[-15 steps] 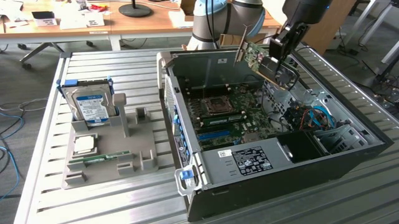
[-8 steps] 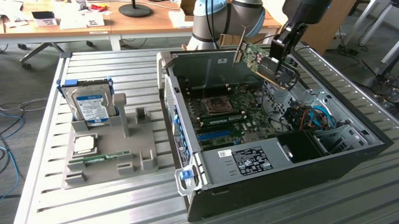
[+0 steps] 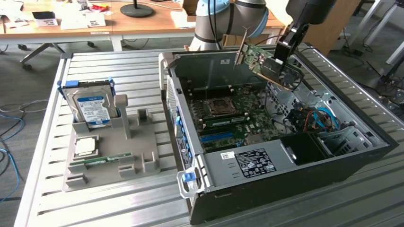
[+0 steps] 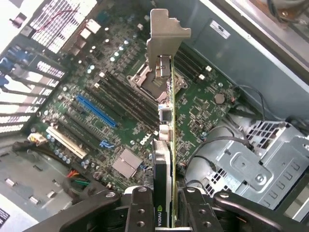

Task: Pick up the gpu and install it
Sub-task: 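Insert the gpu into the slot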

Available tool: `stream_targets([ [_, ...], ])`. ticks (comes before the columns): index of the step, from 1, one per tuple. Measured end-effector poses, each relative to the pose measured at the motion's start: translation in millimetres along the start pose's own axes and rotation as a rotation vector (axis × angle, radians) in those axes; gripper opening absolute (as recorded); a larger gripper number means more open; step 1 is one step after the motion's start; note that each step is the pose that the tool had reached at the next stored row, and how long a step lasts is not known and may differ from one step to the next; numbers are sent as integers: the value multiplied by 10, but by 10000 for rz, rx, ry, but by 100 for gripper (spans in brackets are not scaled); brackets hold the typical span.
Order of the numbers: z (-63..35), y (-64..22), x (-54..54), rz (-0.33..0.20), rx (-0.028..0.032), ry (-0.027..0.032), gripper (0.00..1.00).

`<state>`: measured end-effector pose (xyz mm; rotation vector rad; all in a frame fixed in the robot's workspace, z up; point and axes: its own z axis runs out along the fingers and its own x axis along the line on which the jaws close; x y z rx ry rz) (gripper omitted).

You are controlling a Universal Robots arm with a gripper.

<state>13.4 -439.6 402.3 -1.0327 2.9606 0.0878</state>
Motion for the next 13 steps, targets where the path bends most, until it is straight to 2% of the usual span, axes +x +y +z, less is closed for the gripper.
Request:
stream_targets([
  [13, 1, 0, 0, -2086, -48, 107, 27],
])
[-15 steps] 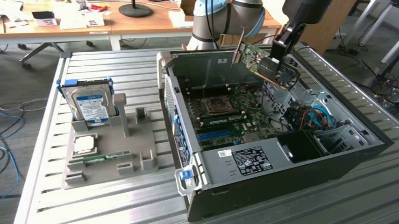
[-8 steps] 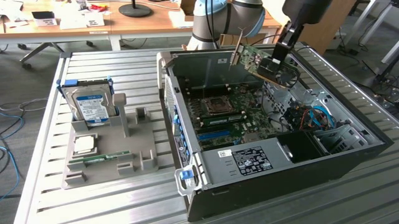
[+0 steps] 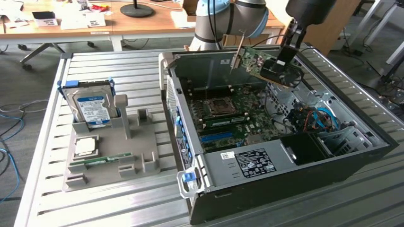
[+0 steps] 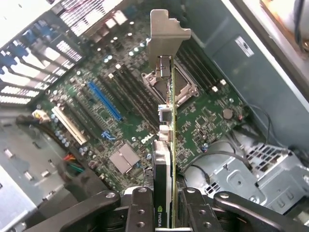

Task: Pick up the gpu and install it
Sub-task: 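Insert the gpu into the slot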

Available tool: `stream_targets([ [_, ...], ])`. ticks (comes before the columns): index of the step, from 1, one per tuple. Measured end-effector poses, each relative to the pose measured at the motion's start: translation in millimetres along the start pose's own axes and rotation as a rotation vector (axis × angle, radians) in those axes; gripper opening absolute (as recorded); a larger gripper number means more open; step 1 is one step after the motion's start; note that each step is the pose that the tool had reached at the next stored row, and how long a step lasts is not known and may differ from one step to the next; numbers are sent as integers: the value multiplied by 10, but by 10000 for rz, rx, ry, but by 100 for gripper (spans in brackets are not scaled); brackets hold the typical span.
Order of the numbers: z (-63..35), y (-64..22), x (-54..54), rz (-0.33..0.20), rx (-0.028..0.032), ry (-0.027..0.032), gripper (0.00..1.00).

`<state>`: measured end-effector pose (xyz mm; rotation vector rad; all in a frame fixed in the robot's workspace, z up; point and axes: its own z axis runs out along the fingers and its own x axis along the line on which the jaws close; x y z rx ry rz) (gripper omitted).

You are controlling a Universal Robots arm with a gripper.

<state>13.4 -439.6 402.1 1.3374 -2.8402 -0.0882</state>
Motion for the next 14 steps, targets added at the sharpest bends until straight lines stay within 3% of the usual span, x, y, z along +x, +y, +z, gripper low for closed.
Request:
stream_targets([
  [14, 1, 0, 0, -2108, -48, 109, 27],
])
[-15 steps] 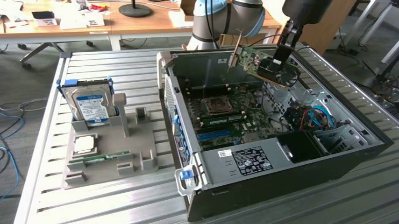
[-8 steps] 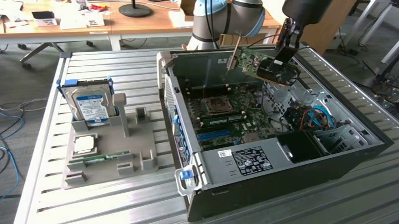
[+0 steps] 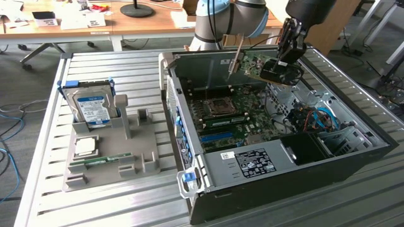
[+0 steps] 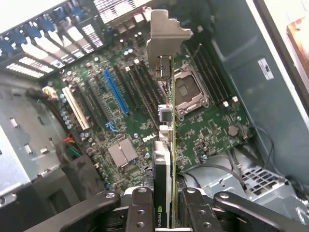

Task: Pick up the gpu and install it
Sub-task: 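Insert the gpu into the slot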

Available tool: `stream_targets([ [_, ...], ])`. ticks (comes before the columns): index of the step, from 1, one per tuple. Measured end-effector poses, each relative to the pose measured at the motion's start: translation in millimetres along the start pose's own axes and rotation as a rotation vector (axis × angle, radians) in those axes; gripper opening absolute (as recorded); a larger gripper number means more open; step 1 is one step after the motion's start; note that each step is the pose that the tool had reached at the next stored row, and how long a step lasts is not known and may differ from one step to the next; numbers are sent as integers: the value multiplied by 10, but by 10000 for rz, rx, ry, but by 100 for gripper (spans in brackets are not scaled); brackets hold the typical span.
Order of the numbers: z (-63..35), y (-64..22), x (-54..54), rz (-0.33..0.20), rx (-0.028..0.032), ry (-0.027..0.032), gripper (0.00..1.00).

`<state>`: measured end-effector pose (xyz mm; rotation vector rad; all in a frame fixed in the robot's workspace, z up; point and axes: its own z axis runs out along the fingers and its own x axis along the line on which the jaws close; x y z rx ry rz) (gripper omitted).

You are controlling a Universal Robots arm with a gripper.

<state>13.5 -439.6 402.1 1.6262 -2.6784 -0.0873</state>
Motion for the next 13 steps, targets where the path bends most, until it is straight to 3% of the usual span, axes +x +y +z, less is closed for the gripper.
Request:
stream_targets([
  [13, 1, 0, 0, -1916, -44, 98, 27],
])
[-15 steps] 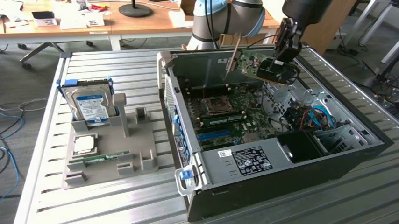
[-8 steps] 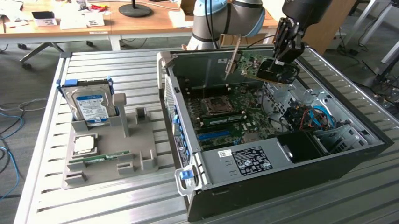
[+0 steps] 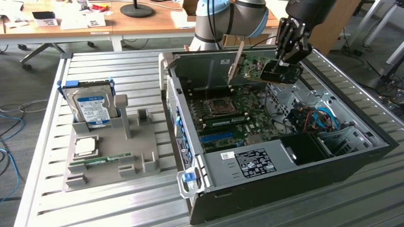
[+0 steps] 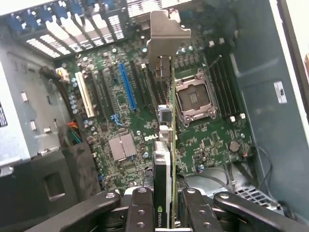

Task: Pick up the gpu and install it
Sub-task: 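Insert the gpu into the slot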

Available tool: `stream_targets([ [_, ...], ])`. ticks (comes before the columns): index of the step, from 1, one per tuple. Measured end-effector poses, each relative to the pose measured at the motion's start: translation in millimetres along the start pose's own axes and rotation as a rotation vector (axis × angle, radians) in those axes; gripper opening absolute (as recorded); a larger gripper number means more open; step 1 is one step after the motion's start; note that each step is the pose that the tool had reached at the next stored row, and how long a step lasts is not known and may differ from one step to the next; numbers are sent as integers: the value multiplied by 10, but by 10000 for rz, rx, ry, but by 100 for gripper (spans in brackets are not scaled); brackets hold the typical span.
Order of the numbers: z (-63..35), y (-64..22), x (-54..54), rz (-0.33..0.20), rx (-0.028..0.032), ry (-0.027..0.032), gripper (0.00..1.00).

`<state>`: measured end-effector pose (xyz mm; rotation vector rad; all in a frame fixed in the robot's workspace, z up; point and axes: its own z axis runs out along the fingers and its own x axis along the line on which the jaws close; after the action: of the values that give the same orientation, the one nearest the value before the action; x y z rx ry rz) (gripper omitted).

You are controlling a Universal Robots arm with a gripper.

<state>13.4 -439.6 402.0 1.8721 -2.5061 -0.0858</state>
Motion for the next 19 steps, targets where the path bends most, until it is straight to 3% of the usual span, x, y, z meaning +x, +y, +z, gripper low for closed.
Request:
stream_targets([
  [6, 0, 0, 0, -761, -17, 39, 27],
  [19, 0, 0, 0, -768, -18, 40, 27],
])
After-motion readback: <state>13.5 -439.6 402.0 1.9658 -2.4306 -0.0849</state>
